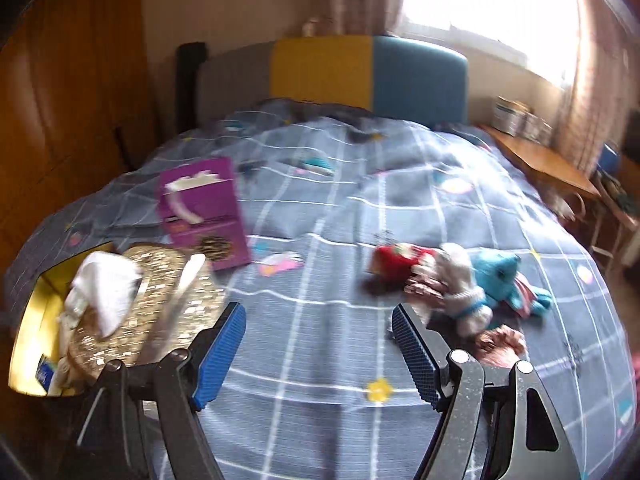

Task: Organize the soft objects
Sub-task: 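Move both tools back toward the pile of soft items, then grasp the white sock with the brown scrunchie using the left tool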

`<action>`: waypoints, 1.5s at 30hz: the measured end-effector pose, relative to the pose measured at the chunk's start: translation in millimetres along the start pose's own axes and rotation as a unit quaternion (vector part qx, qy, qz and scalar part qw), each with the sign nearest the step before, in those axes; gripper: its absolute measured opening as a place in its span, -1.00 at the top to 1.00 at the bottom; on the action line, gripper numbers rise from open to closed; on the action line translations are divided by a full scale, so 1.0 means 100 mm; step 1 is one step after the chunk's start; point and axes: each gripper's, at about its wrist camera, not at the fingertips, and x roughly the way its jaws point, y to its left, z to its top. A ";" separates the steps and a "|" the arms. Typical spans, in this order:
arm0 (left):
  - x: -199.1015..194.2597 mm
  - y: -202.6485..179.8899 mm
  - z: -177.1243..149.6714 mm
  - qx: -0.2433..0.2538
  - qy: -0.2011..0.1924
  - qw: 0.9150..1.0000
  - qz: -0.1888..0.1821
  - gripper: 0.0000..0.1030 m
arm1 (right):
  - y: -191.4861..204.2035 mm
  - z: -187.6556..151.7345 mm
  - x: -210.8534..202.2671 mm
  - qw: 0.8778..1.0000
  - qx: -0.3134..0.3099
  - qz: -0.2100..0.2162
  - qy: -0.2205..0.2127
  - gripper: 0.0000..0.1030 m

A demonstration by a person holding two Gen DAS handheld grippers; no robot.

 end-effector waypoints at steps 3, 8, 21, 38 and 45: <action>-0.04 -0.05 0.08 -0.004 -0.011 1.000 -0.008 -0.55 | -0.42 0.03 0.06 0.998 0.047 -0.041 -0.005 -0.48; -0.11 -0.23 0.24 0.012 -0.025 0.999 -0.039 -0.55 | -1.14 0.07 0.10 0.985 0.129 -0.116 -0.018 -0.54; 0.05 -1.76 0.55 0.120 0.022 0.975 -0.186 -0.37 | -2.18 -0.32 0.30 0.936 0.329 -0.123 0.022 -0.54; 1.49 -3.89 0.29 0.216 0.176 0.931 -0.236 -0.08 | -2.21 -0.39 0.36 0.927 0.370 -0.050 0.042 -0.54; 1.98 -4.38 0.16 0.267 0.197 0.912 -0.242 -0.08 | -2.17 -0.37 0.41 0.927 0.370 -0.015 0.051 -0.54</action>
